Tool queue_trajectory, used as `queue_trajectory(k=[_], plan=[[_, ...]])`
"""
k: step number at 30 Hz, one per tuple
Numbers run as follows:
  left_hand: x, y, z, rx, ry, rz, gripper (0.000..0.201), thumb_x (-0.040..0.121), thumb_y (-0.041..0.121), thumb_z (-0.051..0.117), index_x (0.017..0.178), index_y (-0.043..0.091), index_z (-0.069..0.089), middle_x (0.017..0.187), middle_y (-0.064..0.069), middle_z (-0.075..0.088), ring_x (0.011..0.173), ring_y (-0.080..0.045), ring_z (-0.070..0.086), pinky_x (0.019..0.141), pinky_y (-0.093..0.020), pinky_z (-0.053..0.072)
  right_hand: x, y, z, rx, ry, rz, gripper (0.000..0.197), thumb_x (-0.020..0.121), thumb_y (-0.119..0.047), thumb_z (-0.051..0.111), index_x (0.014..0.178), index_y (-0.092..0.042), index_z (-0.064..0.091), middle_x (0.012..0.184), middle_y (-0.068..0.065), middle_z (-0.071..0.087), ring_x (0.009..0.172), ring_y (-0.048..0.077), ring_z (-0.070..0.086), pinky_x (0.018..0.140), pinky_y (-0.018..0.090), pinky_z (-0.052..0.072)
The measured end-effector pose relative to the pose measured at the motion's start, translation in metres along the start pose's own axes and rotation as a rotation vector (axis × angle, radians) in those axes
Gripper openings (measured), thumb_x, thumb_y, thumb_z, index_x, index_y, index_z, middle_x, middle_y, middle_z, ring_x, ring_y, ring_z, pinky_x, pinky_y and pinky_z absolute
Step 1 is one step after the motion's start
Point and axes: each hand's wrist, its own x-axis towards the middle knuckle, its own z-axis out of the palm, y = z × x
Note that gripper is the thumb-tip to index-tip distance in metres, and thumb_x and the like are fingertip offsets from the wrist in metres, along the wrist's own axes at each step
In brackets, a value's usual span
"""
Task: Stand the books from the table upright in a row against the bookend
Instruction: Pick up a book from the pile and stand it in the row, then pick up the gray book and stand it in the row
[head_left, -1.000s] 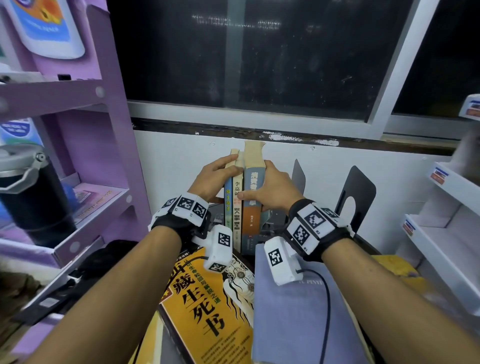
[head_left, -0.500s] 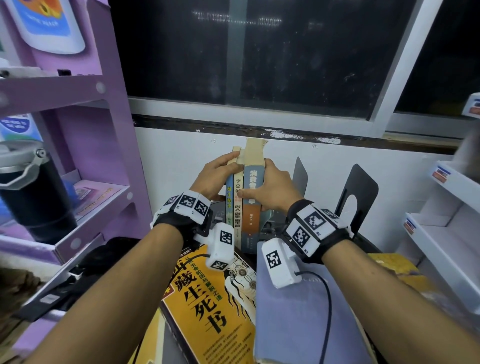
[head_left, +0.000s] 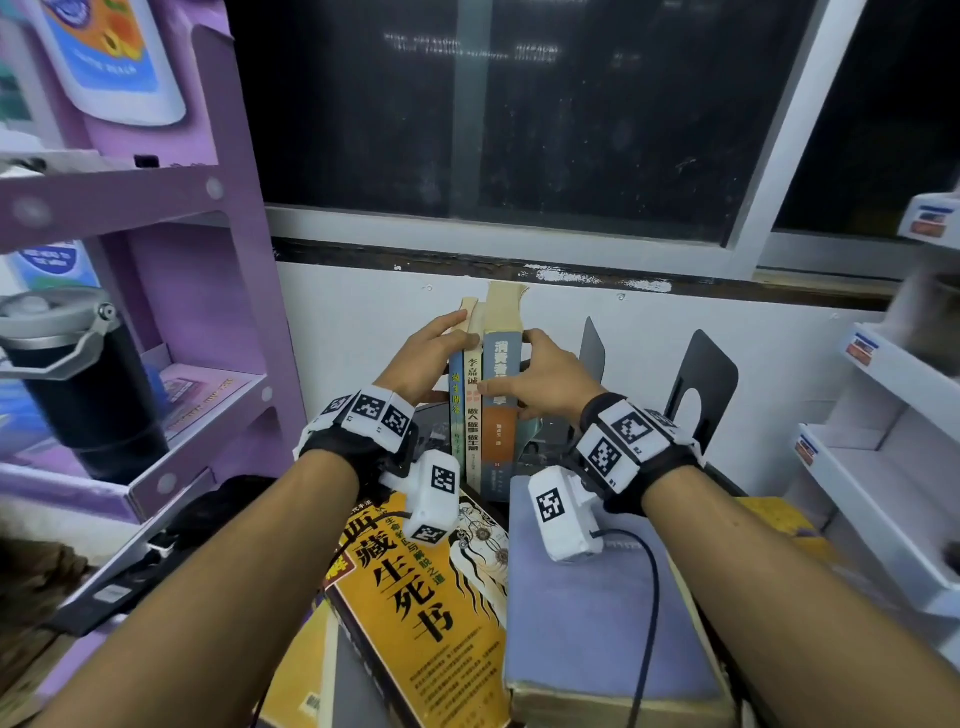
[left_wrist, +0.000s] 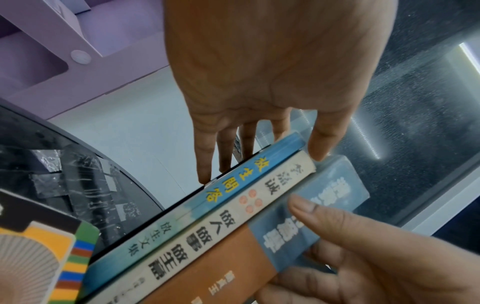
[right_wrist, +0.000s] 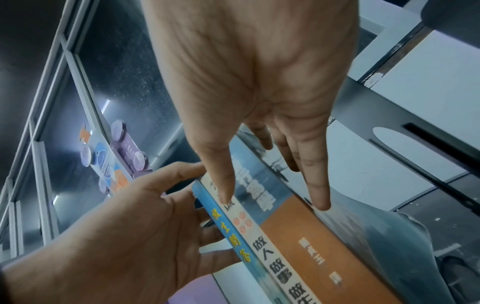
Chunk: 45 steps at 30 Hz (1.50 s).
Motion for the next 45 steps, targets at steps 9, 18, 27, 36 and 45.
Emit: queue_trajectory(k=[9,18,27,36,45], plan=[[-0.036,0.002,-0.002,0.012,0.126,0.004,0.03,0.095,0.03,0.052,0.123,0.021,0.05,0.117,-0.003,0.059,0.106,-0.024,0.055,0.086,-0.04,0.045,-0.033,0.006,-0.028,-0.088,-0.045,0.098,0.078,0.082,-0.039,0.074,0.144,-0.014,0.035,0.128,0.007,0.054,0.114,0.026,0.057,0.092,0.04,0.054],[-0.08,-0.004,0.014,0.072,0.092,-0.077,0.028,0.093,0.032,0.053,0.116,0.016,0.051,0.114,-0.003,0.056,0.096,-0.023,0.057,0.072,-0.034,0.048,-0.096,0.016,-0.05,-0.184,-0.086,0.21,0.056,0.089,-0.041,0.066,0.129,-0.007,0.047,0.074,-0.003,0.041,0.059,0.013,0.039,0.046,0.025,0.036],[-0.118,-0.015,0.053,0.27,-0.133,-0.226,0.03,0.098,0.03,0.047,0.122,0.012,0.051,0.114,-0.009,0.052,0.096,-0.027,0.055,0.078,-0.038,0.049,-0.141,0.04,-0.056,-0.247,-0.11,0.329,0.041,0.085,-0.046,0.069,0.088,-0.008,0.054,0.08,0.007,0.053,0.076,0.023,0.055,0.064,0.03,0.047],[-0.118,-0.039,0.067,0.33,-0.225,-0.418,0.067,0.081,0.046,0.068,0.133,0.01,0.047,0.12,-0.014,0.059,0.099,-0.032,0.063,0.08,-0.04,0.055,-0.154,0.051,-0.053,-0.218,-0.138,0.382,0.077,0.085,-0.043,0.07,0.14,0.002,0.04,0.133,0.021,0.055,0.108,0.037,0.062,0.094,0.047,0.053],[-0.12,-0.037,0.07,0.479,-0.376,-0.362,0.049,0.091,0.036,0.06,0.132,0.01,0.05,0.131,-0.012,0.055,0.101,-0.028,0.058,0.069,-0.031,0.051,-0.156,0.055,-0.049,-0.303,-0.207,0.424,0.04,0.079,-0.039,0.077,0.08,-0.008,0.052,0.08,0.004,0.054,0.044,0.016,0.058,0.057,0.03,0.047]])
